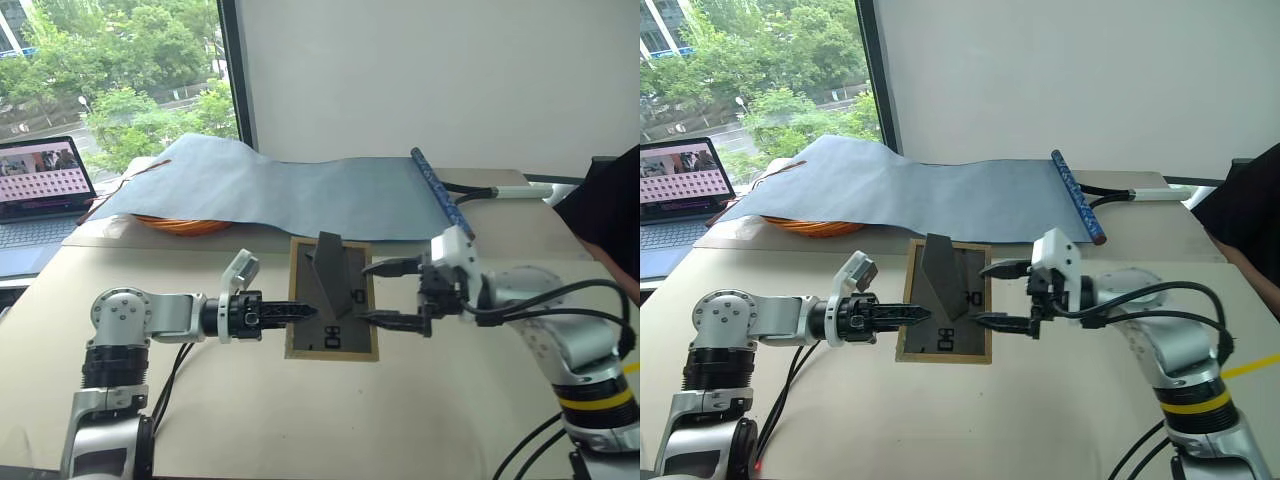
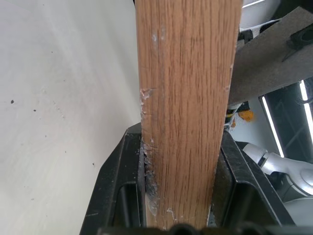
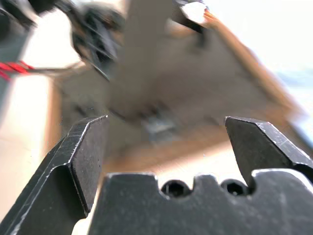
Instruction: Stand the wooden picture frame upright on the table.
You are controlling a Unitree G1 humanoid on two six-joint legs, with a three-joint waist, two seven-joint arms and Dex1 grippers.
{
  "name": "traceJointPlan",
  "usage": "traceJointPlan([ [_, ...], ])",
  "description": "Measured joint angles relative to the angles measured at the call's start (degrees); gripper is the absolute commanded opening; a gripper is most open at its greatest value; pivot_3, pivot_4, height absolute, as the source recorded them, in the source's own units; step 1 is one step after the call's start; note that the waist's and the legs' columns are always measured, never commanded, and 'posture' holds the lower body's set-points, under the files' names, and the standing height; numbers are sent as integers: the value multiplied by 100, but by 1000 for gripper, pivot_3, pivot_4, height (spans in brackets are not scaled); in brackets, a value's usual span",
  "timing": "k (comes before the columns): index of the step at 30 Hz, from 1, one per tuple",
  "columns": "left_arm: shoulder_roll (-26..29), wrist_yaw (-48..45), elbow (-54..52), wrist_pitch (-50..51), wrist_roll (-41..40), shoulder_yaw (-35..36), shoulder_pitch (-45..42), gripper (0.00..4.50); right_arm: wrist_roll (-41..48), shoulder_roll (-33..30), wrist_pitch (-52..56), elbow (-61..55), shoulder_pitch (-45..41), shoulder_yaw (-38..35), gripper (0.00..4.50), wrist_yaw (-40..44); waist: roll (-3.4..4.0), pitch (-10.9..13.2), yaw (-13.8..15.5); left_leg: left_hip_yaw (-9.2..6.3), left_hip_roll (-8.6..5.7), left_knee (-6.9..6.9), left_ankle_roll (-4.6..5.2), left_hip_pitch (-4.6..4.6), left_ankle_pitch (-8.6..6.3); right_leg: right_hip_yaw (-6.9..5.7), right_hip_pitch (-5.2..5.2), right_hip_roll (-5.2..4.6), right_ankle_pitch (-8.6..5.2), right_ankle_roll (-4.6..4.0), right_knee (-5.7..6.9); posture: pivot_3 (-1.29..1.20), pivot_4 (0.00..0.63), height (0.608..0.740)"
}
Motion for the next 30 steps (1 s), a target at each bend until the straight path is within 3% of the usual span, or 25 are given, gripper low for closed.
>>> traceJointPlan([
  [3, 69, -144, 68, 0, 15, -29, 0, 1156, -792, -47, -1223, 362, 153, 2, 4411, -191, 0, 0, 7, 0, 0, -4, -1, 0, 0, -1, -2, 0, -1, 0, -2, 0, 150, 698],
  [6, 70, -259, 68, 0, 51, -157, 0, 1156, -2152, 60, -3372, 1132, 330, 263, 4411, -813, 2, 2, 7, 1, -1, -8, -8, 0, 5, -2, -6, -1, -1, 0, -3, 0, 150, 698],
  [11, 64, -344, 68, 0, 79, -223, -1, 1156, -4367, 229, -6119, 1970, 336, 588, 4411, -2458, 8, 6, 7, 0, -1, -33, -29, 0, 20, -2, -15, -1, 1, -3, -1, 0, 150, 698],
  [15, -23, -343, 43, 1, 76, -249, 2, 1156, -5973, 732, -6976, 2097, 250, 799, 4411, -4017, 9, 6, 7, 0, -1, -39, -48, 0, 33, -2, -23, -1, 3, -7, 10, 0, 150, 698],
  [19, 17, -351, 21, 0, 56, -228, 4, 1156, -6673, 809, -7089, 2161, 209, 801, 4411, -4784, 8, 7, 76, -1, -1, -36, -49, 0, 37, -2, -19, -1, 4, -8, 14, 0, 150, 698],
  [23, 59, -386, -38, 0, 22, -224, 5, 1156, -7000, 894, -7093, 2161, 170, 804, 3453, -5386, 8, 7, 109, -1, -1, -35, -48, 0, 40, -4, -17, -2, 5, -9, 17, 0, 150, 698],
  [30, 70, -393, -37, 1, 18, -247, 53, 1156, -7232, 864, -7092, 2102, 163, 797, 1049, -5930, 8, 7, 107, -4, -1, -35, -47, 1, 40, -6, -14, -2, 5, -9, 18, 0, 150, 698],
])
